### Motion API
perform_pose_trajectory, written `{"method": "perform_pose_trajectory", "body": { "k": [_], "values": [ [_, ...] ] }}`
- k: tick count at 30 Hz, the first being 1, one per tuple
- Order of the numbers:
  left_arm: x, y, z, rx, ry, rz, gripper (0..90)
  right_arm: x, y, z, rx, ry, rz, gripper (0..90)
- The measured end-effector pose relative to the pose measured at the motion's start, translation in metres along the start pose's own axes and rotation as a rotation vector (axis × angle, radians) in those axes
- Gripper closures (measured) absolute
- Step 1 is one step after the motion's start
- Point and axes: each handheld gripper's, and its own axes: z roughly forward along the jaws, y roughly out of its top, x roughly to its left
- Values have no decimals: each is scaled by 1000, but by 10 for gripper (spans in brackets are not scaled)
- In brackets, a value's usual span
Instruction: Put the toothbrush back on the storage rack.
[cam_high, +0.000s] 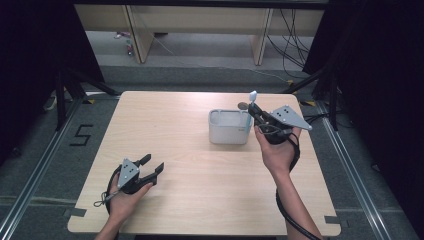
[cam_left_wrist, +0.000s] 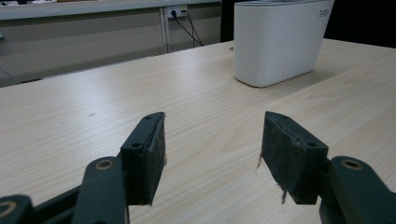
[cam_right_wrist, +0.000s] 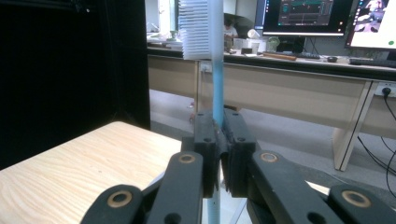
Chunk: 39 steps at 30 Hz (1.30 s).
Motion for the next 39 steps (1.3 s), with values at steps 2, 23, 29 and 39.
{"method": "perform_pose_trajectory", "body": {
  "k": [2,23,29,39],
  "values": [
    [0,0,0,1,0,-1,397,0,2,2,-4,-1,6,860],
    [1,0,-2,15,6,-13,395,-4,8,15,-11,-22,5,860],
    [1,0,-2,13,5,-18,395,-7,13,19,-18,-37,9,860],
    [1,0,-2,13,6,-18,395,-12,16,25,-31,-56,14,860]
  ]
}}
